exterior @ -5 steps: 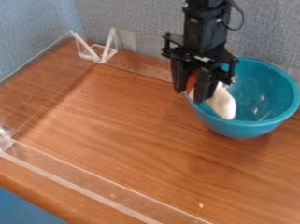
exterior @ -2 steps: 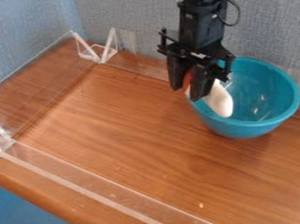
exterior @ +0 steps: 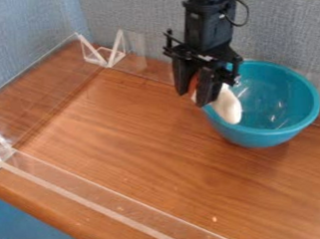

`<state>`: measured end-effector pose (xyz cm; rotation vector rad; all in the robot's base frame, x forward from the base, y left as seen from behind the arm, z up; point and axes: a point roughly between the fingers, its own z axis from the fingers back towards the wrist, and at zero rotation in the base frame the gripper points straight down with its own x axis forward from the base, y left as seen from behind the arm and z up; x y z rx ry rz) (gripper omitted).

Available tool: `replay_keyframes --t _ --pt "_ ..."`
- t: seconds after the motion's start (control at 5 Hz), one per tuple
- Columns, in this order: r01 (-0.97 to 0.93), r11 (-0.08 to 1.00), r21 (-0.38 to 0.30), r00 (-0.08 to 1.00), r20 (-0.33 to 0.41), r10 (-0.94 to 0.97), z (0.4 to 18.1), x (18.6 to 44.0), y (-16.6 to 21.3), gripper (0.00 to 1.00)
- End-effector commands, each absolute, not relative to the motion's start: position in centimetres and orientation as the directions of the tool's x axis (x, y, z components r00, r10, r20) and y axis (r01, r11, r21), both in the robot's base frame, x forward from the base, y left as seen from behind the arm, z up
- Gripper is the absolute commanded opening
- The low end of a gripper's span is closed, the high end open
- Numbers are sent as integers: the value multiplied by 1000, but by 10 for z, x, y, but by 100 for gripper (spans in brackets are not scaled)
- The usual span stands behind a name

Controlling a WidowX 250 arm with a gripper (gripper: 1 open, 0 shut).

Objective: Remove the mushroom from inside the blue bowl and put it on the table

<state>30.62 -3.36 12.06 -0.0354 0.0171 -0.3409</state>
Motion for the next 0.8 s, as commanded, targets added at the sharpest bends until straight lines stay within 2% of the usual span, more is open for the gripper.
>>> replay_keyframes --t 0.0,0.6 --pt "328 945 -7 940 107 -325 158 313 -25 0" --pt "329 944 7 938 116 -328 166 318 -6 0"
